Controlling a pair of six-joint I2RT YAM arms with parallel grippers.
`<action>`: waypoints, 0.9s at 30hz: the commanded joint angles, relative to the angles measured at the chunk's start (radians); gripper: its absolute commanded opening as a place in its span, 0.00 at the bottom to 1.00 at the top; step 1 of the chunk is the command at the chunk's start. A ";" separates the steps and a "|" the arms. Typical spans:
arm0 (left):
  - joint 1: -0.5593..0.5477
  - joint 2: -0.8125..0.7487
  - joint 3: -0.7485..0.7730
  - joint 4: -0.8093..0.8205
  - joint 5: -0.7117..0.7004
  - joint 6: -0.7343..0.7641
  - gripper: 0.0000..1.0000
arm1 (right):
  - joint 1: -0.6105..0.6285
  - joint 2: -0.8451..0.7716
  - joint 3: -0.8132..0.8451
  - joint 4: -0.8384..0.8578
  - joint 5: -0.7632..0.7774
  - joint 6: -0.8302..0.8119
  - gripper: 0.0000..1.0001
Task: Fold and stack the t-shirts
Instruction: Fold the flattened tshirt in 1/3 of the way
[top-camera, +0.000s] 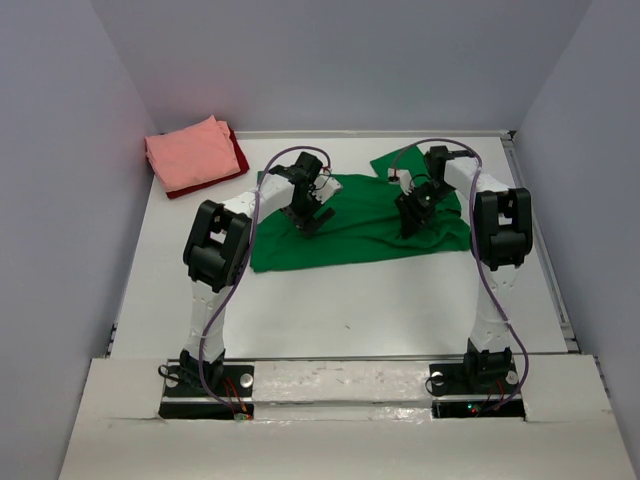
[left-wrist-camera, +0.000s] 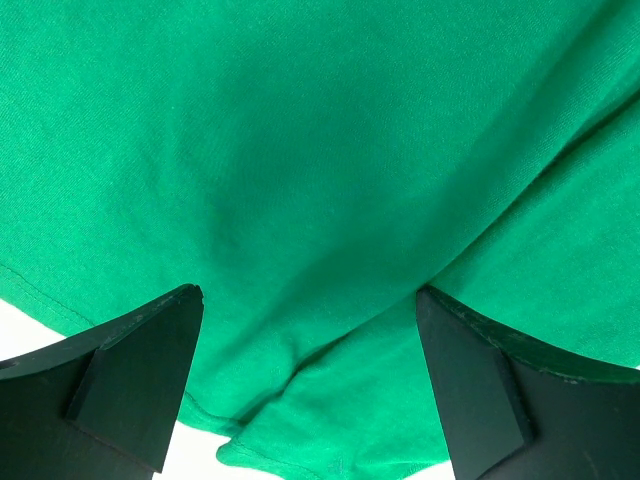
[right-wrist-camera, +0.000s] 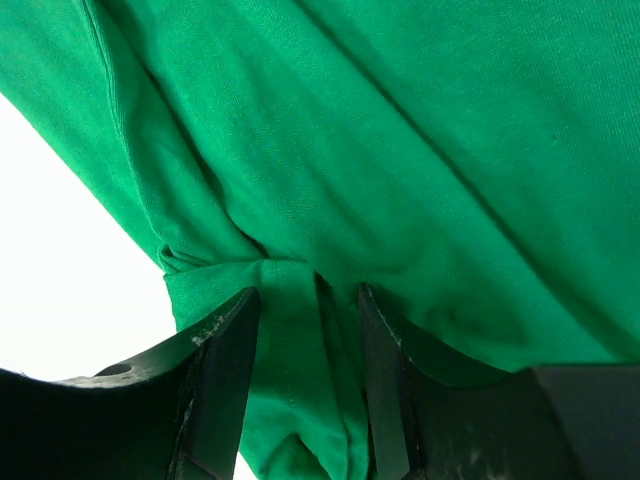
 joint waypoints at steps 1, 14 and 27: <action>-0.005 -0.017 0.009 -0.019 0.008 0.012 0.99 | 0.010 -0.029 -0.043 0.010 -0.008 -0.005 0.49; -0.006 -0.015 0.012 -0.022 0.009 0.012 0.99 | 0.010 -0.038 -0.048 0.015 -0.002 -0.003 0.00; -0.006 -0.018 0.021 -0.030 0.008 0.011 0.99 | 0.010 -0.139 0.012 0.020 0.013 0.018 0.00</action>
